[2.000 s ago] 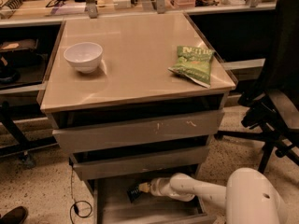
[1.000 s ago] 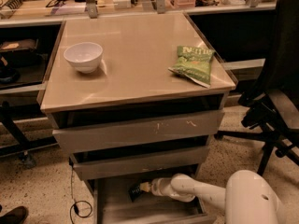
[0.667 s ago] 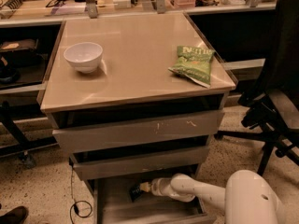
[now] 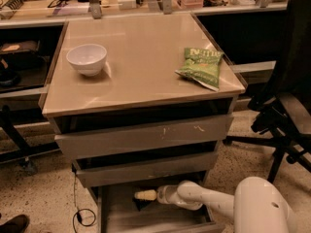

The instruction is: Place rxbar blueberry into bottom drawer

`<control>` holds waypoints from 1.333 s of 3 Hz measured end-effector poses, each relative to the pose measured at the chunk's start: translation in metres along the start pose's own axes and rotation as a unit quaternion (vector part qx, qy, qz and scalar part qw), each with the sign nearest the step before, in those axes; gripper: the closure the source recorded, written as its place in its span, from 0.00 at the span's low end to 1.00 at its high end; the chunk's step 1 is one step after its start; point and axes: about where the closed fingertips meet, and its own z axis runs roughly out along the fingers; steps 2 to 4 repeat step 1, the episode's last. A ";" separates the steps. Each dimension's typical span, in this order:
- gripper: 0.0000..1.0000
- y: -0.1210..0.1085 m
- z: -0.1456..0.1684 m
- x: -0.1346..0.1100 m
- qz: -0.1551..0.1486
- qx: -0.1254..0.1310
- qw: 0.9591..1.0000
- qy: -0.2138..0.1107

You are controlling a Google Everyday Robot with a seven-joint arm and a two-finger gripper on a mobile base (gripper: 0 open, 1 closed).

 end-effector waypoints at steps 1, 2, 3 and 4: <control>0.00 0.000 0.000 0.000 0.000 0.000 1.000 0.000; 0.00 0.000 0.000 0.000 0.000 0.000 1.000 0.000; 0.00 0.000 0.000 0.000 0.000 0.000 1.000 0.000; 0.00 0.000 0.000 0.000 0.000 0.000 1.000 0.000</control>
Offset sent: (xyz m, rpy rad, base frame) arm 0.0000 0.0000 0.0000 0.0000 0.0000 0.0000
